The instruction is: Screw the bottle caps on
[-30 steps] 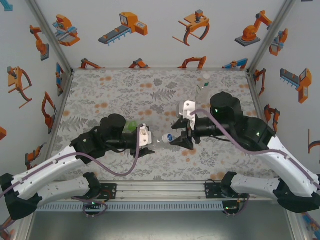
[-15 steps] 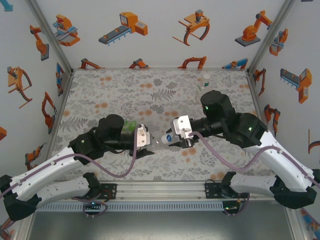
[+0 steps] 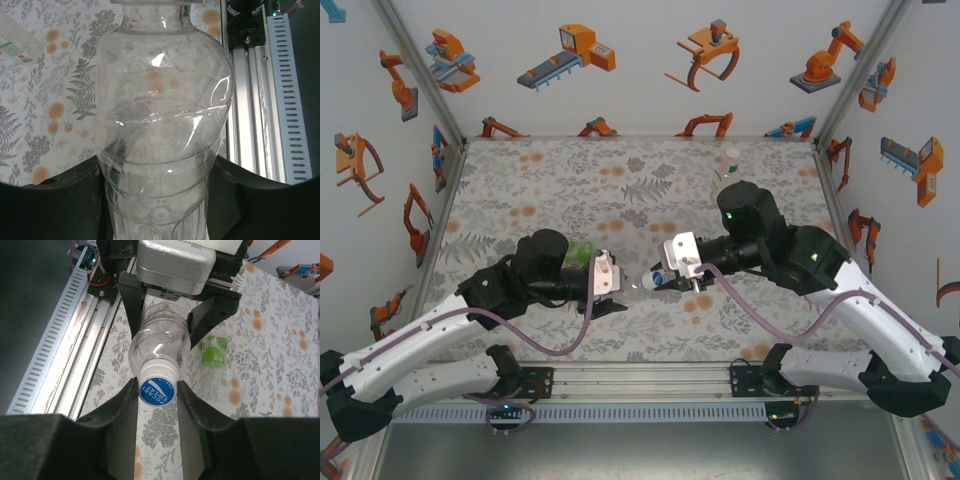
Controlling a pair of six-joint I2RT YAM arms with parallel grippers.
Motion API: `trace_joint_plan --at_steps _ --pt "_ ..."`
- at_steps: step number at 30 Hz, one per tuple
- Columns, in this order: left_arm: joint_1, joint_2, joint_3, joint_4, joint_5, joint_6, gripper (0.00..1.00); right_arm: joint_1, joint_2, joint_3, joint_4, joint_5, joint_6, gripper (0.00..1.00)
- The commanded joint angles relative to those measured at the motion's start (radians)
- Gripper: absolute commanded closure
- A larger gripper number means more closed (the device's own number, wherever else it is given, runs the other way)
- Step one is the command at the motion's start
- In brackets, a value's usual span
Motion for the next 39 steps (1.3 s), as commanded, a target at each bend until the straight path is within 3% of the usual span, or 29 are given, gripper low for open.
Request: trace_joint_plan --at_steps 1,5,11,17,21,24,28,33,34,37,39 --pt "-0.002 -0.021 0.035 0.003 0.015 -0.014 1.0 0.003 0.006 -0.009 0.025 -0.013 0.006 0.79" --pt "-0.002 -0.026 0.031 0.001 -0.003 -0.012 1.0 0.003 -0.001 -0.03 0.103 0.043 0.234 1.0" --pt "-0.002 -0.024 0.019 0.016 -0.072 -0.009 1.0 0.004 -0.055 -0.155 0.308 0.236 0.888 1.0" --pt "-0.002 -0.008 0.013 0.027 -0.156 -0.005 1.0 0.002 -0.07 -0.164 0.191 0.49 1.56 1.0" --pt "-0.002 0.001 0.011 0.043 -0.195 0.0 1.0 0.002 -0.088 -0.223 0.199 0.512 1.987 1.0" --pt "-0.002 0.008 0.013 0.047 -0.21 0.003 1.0 0.001 -0.105 -0.284 0.184 0.508 2.217 1.0" --pt "-0.002 0.012 0.011 0.053 -0.203 0.002 1.0 0.001 -0.125 -0.317 0.199 0.528 2.27 1.0" --pt "-0.002 0.01 0.015 0.049 -0.184 0.004 1.0 -0.002 -0.117 -0.264 0.187 0.554 2.171 1.0" --pt "-0.002 0.009 0.017 0.048 -0.18 0.004 1.0 -0.001 -0.109 -0.243 0.175 0.555 2.131 0.97" --pt "-0.001 0.007 0.019 0.041 -0.153 0.004 1.0 -0.003 -0.089 -0.17 0.149 0.557 1.943 0.66" --pt "-0.002 0.006 0.019 0.036 -0.133 0.002 1.0 -0.002 -0.082 -0.116 0.117 0.567 1.799 0.56"
